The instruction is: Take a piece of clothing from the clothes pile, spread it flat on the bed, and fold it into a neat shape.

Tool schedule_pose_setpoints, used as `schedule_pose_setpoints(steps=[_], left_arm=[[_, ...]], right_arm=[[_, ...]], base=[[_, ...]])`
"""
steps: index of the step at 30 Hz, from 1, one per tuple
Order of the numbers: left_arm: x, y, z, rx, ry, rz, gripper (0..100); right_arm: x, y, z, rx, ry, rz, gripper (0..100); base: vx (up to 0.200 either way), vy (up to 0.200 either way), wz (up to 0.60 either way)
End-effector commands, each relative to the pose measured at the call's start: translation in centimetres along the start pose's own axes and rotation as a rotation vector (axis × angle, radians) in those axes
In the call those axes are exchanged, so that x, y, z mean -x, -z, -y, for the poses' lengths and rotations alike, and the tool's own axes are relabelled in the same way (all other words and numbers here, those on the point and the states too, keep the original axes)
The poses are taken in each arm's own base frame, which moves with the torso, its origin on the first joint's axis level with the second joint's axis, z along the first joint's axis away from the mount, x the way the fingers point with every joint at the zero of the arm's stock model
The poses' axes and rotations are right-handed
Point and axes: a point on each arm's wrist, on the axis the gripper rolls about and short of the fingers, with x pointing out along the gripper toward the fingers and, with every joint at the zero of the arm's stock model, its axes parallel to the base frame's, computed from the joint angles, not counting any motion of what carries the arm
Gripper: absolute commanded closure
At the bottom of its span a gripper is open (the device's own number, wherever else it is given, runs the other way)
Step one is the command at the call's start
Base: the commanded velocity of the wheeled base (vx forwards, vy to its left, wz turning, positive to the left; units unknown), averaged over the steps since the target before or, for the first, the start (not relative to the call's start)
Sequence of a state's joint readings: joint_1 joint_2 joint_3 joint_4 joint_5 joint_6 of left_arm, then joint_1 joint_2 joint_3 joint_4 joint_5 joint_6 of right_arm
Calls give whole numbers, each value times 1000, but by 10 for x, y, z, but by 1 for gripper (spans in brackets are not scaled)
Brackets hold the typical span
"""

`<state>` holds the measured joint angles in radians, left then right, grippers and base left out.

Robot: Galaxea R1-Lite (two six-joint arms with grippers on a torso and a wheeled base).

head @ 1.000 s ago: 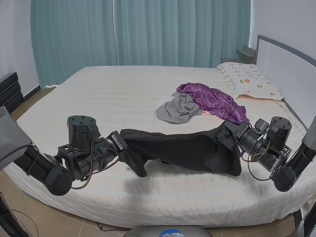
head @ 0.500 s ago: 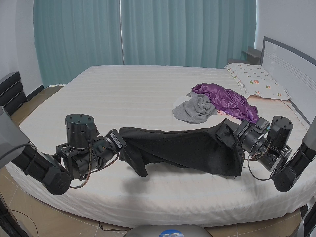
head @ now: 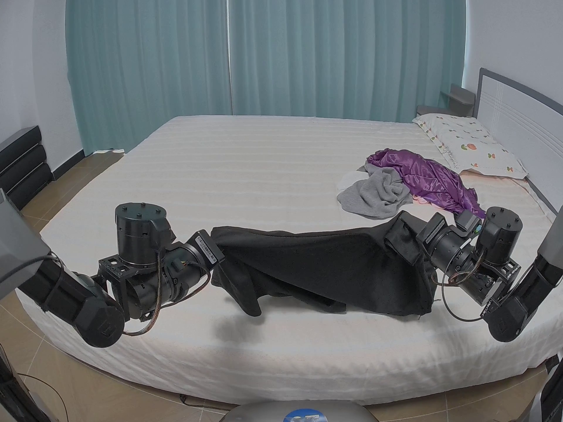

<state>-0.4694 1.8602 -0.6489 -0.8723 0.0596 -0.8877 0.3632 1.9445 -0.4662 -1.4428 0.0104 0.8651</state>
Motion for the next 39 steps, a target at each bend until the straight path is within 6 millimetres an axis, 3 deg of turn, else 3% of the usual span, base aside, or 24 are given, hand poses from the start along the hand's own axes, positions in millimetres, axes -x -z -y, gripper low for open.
schedule_pose_setpoints(steps=[1,23,35,39], left_arm=[[1,-1,1,1,4,5,100],[4,-5,2,4,8,16,100],[3,-3,8,-3,23,10,100],[3,4,9,-8,23,-13,100]], right_arm=[[-1,0,1,0,2,0,100],[-1,0,1,-2,4,2,100],[5,0,3,0,19,-1,100],[15,-2,2,0,34,7,100]], base=[[0,200,0],[0,200,0],[0,0,0],[-200,0,0]])
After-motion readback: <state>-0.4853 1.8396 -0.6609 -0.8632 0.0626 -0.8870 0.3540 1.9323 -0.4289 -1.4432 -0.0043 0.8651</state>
